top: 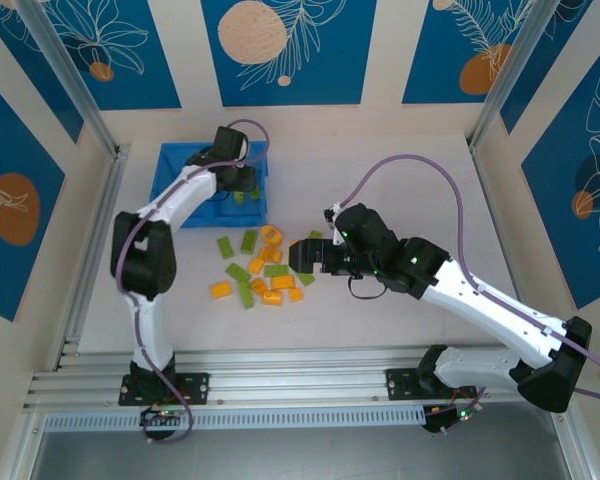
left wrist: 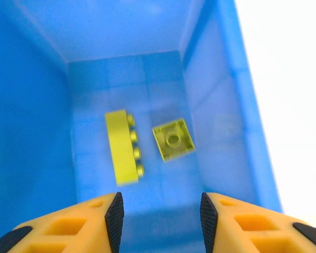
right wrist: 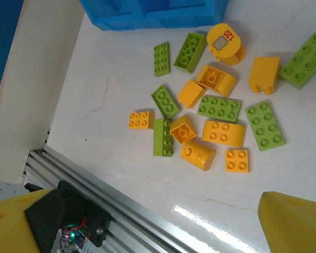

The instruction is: Sort the legos into containers by color

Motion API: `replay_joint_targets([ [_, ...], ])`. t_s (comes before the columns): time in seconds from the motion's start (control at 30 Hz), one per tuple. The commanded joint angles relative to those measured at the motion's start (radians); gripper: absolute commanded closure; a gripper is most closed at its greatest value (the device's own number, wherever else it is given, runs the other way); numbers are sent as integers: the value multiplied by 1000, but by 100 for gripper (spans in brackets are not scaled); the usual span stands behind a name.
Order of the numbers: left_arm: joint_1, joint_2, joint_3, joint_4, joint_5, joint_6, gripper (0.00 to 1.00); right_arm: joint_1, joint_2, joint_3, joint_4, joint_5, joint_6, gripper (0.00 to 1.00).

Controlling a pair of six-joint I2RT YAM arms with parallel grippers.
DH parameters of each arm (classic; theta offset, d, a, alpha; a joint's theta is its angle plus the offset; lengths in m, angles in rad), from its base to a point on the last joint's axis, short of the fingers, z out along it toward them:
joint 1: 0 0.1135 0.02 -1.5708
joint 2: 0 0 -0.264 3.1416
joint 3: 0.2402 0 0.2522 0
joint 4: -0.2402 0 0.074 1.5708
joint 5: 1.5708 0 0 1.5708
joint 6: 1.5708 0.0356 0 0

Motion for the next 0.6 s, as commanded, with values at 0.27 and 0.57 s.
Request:
replay_joint_targets([
  [0.27, -126, -765, -658, -111, -38, -236, 53, 5, 89, 31, 8, -6, -5, 3],
  [0.57, -156, -943, -1008, -183, 56, -421, 26, -2, 148, 76, -11, -29, -42, 3],
])
